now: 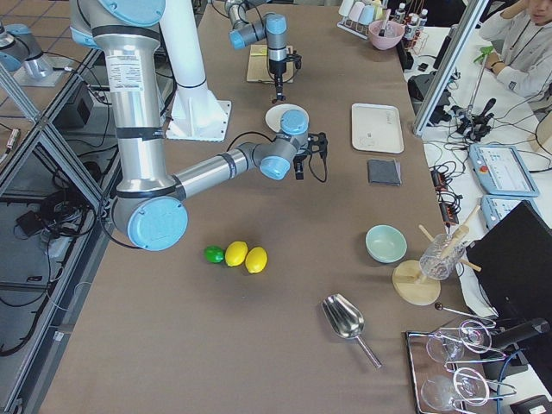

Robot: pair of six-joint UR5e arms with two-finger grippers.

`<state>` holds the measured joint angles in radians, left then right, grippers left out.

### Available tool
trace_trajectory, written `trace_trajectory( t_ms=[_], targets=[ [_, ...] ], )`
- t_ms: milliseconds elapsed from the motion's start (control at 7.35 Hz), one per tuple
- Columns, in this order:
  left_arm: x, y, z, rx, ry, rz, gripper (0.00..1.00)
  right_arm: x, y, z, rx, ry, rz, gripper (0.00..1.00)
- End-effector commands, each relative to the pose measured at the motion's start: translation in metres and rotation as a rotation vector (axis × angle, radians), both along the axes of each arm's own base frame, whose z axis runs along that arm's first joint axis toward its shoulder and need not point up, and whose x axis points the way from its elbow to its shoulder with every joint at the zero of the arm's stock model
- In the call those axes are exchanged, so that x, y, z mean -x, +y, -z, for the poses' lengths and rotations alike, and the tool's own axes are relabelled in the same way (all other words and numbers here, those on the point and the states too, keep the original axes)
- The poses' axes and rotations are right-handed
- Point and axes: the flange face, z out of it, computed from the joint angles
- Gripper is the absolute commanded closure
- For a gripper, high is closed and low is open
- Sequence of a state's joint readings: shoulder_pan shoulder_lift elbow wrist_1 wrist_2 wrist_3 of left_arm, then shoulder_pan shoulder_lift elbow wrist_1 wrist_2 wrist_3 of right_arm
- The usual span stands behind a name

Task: Place red cherry on plate

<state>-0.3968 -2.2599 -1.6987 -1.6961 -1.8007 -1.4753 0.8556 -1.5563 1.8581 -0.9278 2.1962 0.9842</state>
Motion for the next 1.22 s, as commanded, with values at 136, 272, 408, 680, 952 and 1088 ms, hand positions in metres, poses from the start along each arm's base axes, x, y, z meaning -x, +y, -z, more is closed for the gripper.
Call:
trace_trajectory(
  t_ms=[136, 272, 408, 680, 952, 1088],
  targets=[
    [-0.033, -0.011, -0.010, -0.010, 0.022, 0.009, 1.00, -0.019, 0.009, -0.020, -0.024, 0.029, 0.021, 0.00],
    [-0.031, -0.012, -0.008, -0.019, 0.023, 0.014, 0.16, -0.019, 0.009, -0.020, -0.026, 0.028, 0.024, 0.00],
    [-0.028, -0.016, -0.007, -0.029, 0.024, 0.028, 0.03, -0.019, 0.009, -0.019, -0.027, 0.027, 0.024, 0.00],
    [0.003, -0.043, -0.002, -0.033, 0.041, 0.072, 0.03, -0.041, 0.000, -0.020, -0.005, 0.009, 0.009, 0.00],
    [0.079, -0.080, -0.031, -0.053, 0.002, 0.046, 0.03, -0.070, -0.009, -0.024, -0.031, 0.000, 0.013, 0.00],
    [0.142, -0.081, -0.049, -0.091, -0.047, -0.010, 0.03, -0.080, -0.001, -0.027, -0.027, -0.004, 0.016, 0.00]
  ],
)
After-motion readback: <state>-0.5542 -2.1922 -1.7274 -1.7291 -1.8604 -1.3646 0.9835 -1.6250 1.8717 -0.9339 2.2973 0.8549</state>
